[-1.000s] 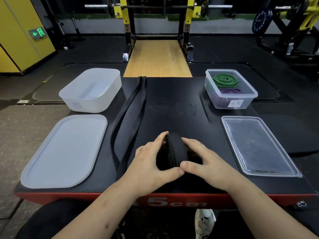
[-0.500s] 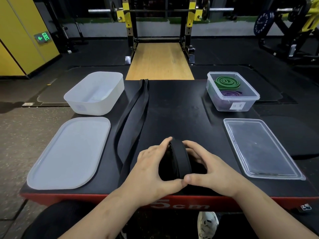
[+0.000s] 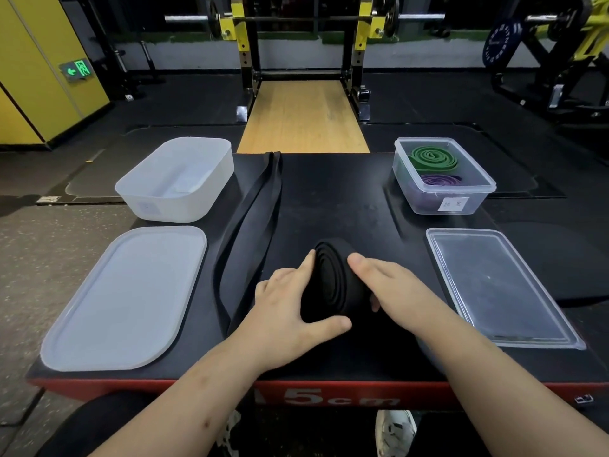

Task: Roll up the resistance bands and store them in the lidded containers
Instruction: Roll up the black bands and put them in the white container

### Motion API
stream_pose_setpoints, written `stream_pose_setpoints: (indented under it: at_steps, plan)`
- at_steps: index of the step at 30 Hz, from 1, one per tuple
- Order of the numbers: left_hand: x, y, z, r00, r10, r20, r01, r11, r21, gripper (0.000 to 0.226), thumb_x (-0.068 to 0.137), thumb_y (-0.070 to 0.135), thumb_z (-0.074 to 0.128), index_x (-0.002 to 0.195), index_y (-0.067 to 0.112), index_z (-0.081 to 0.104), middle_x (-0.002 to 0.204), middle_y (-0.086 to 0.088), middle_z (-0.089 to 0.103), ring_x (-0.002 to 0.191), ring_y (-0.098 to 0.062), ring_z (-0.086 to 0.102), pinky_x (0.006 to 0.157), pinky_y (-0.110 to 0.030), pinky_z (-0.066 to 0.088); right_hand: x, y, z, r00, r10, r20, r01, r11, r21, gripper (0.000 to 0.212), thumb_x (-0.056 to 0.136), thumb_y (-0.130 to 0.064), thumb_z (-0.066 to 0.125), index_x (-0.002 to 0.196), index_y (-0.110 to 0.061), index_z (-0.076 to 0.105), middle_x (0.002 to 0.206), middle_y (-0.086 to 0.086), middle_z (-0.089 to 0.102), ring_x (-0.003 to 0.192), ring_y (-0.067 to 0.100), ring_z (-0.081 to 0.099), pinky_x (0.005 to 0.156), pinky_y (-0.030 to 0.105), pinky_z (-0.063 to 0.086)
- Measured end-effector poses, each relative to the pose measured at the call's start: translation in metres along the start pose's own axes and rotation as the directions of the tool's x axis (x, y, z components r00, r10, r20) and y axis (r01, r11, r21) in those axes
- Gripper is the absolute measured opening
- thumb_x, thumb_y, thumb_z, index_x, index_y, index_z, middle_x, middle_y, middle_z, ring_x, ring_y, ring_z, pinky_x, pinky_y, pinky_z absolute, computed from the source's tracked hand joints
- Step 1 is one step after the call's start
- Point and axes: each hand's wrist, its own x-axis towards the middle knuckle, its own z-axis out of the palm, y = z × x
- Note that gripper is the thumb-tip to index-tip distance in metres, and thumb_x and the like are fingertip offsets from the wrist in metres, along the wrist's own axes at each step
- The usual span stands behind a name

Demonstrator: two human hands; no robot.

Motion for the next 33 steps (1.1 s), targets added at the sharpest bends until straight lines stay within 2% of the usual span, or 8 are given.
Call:
stream_pose_setpoints:
  at_steps: [3, 5, 8, 11, 18, 25, 29, 33]
  plan:
    - [0.001, 0.001, 0.005, 0.997, 0.037, -0.063, -0.034, 0.998, 0.055, 0.107, 0.076, 0.081, 0.055, 0.159, 0.045, -0.002, 0.159, 0.018, 0.023, 0.148, -0.002, 0.009, 0.117, -0.028, 0.011, 0.003, -0.004, 0.004, 0.999, -0.006, 0.053, 0.006, 1.0, 0.0, 0.041, 0.099, -0.07, 0.038, 0.1, -0.045, 0.07, 0.088, -0.008, 0.073, 0.059, 0.013, 0.067, 0.081, 0.037, 0.057]
    - [0.004, 0.001, 0.007, 0.997, 0.022, -0.069, -0.019, 0.999, 0.04, 0.105, 0.078, 0.079, 0.055, 0.16, 0.045, -0.002, 0.155, 0.018, 0.031, 0.147, -0.006, 0.013, 0.118, -0.029, 0.013, 0.006, -0.006, 0.007, 0.999, 0.013, 0.045, -0.013, 1.0, -0.004, 0.048, 0.1, -0.072, 0.034, 0.095, -0.042, 0.07, 0.086, -0.005, 0.075, 0.061, 0.017, 0.071, 0.087, 0.04, 0.056]
    - [0.007, 0.0, 0.007, 0.998, -0.046, -0.042, 0.046, 0.999, -0.023, 0.102, 0.076, 0.081, 0.057, 0.157, 0.052, 0.002, 0.154, 0.015, 0.035, 0.147, -0.018, 0.019, 0.118, -0.037, 0.022, 0.012, -0.002, 0.006, 0.993, 0.091, 0.069, -0.097, 0.991, 0.094, 0.057, 0.099, -0.074, 0.033, 0.102, -0.034, 0.074, 0.091, -0.004, 0.079, 0.074, 0.019, 0.077, 0.097, 0.043, 0.054]
    - [0.01, -0.002, 0.008, 0.999, 0.0, -0.041, -0.003, 0.997, -0.077, 0.097, 0.076, 0.081, 0.058, 0.156, 0.054, 0.009, 0.156, 0.022, 0.035, 0.148, -0.013, 0.026, 0.121, -0.041, 0.029, 0.015, 0.005, 0.004, 0.98, 0.146, 0.134, -0.174, 0.958, 0.23, 0.069, 0.091, -0.08, 0.034, 0.115, -0.029, 0.074, 0.104, 0.002, 0.08, 0.093, 0.026, 0.078, 0.105, 0.052, 0.05]
    - [0.009, 0.003, -0.008, 0.997, 0.066, -0.037, -0.072, 0.979, -0.192, 0.092, 0.077, 0.05, 0.076, 0.155, 0.048, 0.028, 0.156, 0.031, 0.032, 0.143, 0.01, 0.029, 0.121, -0.029, 0.029, 0.004, 0.012, 0.007, 0.98, 0.076, 0.185, -0.168, 0.815, 0.555, 0.048, 0.112, -0.038, 0.029, 0.127, -0.014, 0.067, 0.118, 0.015, 0.076, 0.109, 0.034, 0.073, 0.09, 0.049, 0.059]
    - [0.003, 0.003, -0.027, 0.988, 0.152, 0.033, -0.15, 0.987, -0.053, 0.097, 0.069, 0.033, 0.077, 0.155, 0.041, 0.032, 0.15, 0.04, 0.025, 0.14, 0.016, 0.026, 0.118, -0.021, 0.03, -0.009, 0.018, 0.007, 0.957, -0.064, 0.282, -0.151, 0.721, 0.676, 0.041, 0.095, -0.025, 0.049, 0.13, -0.01, 0.065, 0.124, 0.019, 0.072, 0.115, 0.035, 0.071, 0.09, 0.042, 0.059]
    - [0.002, 0.002, -0.03, 0.976, 0.174, 0.133, -0.19, 0.975, 0.112, 0.102, 0.069, 0.037, 0.073, 0.157, 0.045, 0.021, 0.159, 0.033, 0.012, 0.145, 0.012, 0.017, 0.116, -0.014, 0.023, -0.019, 0.025, 0.001, 0.947, -0.077, 0.311, -0.119, 0.816, 0.566, 0.033, 0.097, -0.015, 0.055, 0.127, -0.014, 0.07, 0.123, 0.014, 0.073, 0.115, 0.029, 0.071, 0.09, 0.037, 0.058]
    - [0.005, 0.001, -0.026, 0.965, 0.155, 0.213, -0.186, 0.973, 0.136, 0.1, 0.071, 0.039, 0.071, 0.156, 0.049, 0.02, 0.161, 0.034, 0.004, 0.148, 0.009, 0.012, 0.119, -0.019, 0.023, -0.021, 0.029, -0.024, 0.976, -0.07, 0.204, 0.075, 0.997, -0.016, 0.062, 0.098, -0.016, 0.07, 0.144, -0.049, 0.044, 0.136, -0.014, 0.062, 0.111, -0.003, 0.062, 0.094, 0.022, 0.05]
